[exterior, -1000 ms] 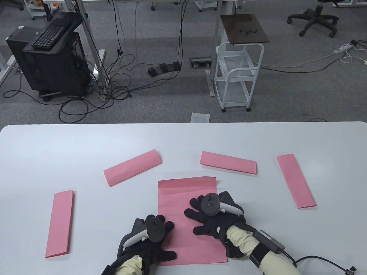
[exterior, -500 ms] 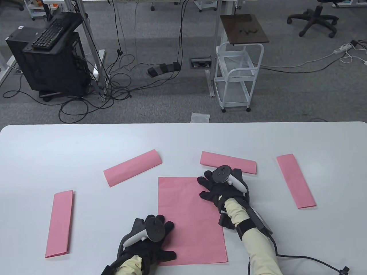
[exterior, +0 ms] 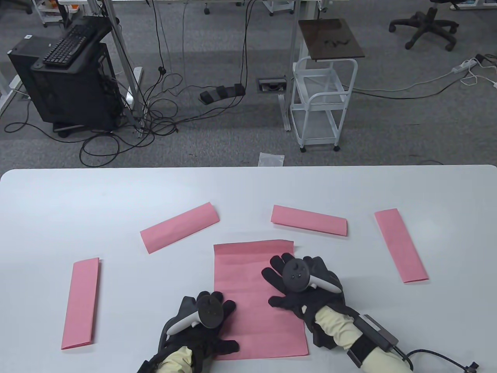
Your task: Unfold complexly folded papers and stack
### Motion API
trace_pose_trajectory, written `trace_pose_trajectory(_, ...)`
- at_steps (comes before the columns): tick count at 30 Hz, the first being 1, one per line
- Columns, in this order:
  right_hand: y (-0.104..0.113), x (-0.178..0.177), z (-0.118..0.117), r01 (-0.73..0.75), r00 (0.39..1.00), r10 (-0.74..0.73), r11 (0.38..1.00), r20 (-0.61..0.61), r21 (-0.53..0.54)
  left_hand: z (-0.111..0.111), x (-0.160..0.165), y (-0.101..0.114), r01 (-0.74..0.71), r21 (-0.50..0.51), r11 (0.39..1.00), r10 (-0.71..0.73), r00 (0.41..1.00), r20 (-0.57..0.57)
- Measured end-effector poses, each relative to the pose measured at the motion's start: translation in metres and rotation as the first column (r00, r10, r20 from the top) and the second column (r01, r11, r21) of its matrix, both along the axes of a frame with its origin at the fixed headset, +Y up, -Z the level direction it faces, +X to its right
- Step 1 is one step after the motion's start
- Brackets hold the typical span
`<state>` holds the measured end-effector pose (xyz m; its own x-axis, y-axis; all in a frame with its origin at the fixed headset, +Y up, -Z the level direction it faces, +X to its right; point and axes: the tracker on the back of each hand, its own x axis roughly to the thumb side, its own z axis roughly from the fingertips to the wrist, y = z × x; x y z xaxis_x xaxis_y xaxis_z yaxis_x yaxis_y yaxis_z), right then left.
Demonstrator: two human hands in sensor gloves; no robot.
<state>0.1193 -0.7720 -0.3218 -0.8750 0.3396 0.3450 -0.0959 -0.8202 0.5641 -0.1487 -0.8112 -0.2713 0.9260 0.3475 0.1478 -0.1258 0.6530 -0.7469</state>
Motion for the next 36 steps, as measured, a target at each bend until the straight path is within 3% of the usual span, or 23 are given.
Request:
trace_pose_trajectory(6, -0.024, 0.021, 0.04, -0.042, 0.999, 0.042, 0.995, -0.005, -0.085, 0.0, 0.0, 0.0, 0.002, 0.0, 1.0, -0.002, 1.0, -0.003)
trace_pose_trajectory(7, -0.03, 0.024, 0.042, -0.075, 0.997, 0.074, 0.992, -0.016, -0.101, 0.0, 0.0, 0.0, 0.002, -0.001, 1.0, -0.002, 1.0, -0.004)
trace_pose_trajectory(9, -0.032, 0.027, 0.043, 0.042, 0.998, -0.036, 0.992, 0.047, -0.118, 0.0, 0.0, 0.0, 0.003, 0.001, 1.0, -0.003, 1.0, -0.008)
trace_pose_trajectory(16, -0.032, 0.027, 0.042, 0.02, 0.999, -0.015, 0.99, 0.033, -0.14, 0.0, 0.001, 0.004, 0.005, 0.025, 1.0, -0.004, 1.0, -0.018)
trace_pose_trajectory(21, -0.032, 0.027, 0.042, 0.015, 0.999, -0.011, 0.991, 0.032, -0.135, 0.008, 0.035, 0.027, 0.06, 0.132, 0.989, -0.068, 0.996, 0.054)
trace_pose_trajectory(24, -0.032, 0.027, 0.042, 0.01, 1.0, -0.006, 0.991, 0.03, -0.132, 0.017, 0.063, 0.023, 0.07, 0.119, 0.99, -0.089, 0.983, 0.163)
trace_pose_trajectory(27, -0.033, 0.027, 0.042, 0.012, 1.0, -0.008, 0.991, 0.03, -0.136, 0.021, 0.075, 0.014, 0.084, 0.097, 0.992, -0.102, 0.976, 0.19)
trace_pose_trajectory(30, -0.033, 0.027, 0.042, 0.016, 0.999, -0.011, 0.989, 0.032, -0.148, 0.017, 0.059, 0.011, 0.073, 0.071, 0.995, -0.083, 0.986, 0.147)
trace_pose_trajectory(36, -0.033, 0.028, 0.042, 0.016, 0.999, -0.012, 0.988, 0.031, -0.152, 0.009, -0.004, 0.015, 0.127, 0.003, 0.992, -0.127, 0.992, 0.009)
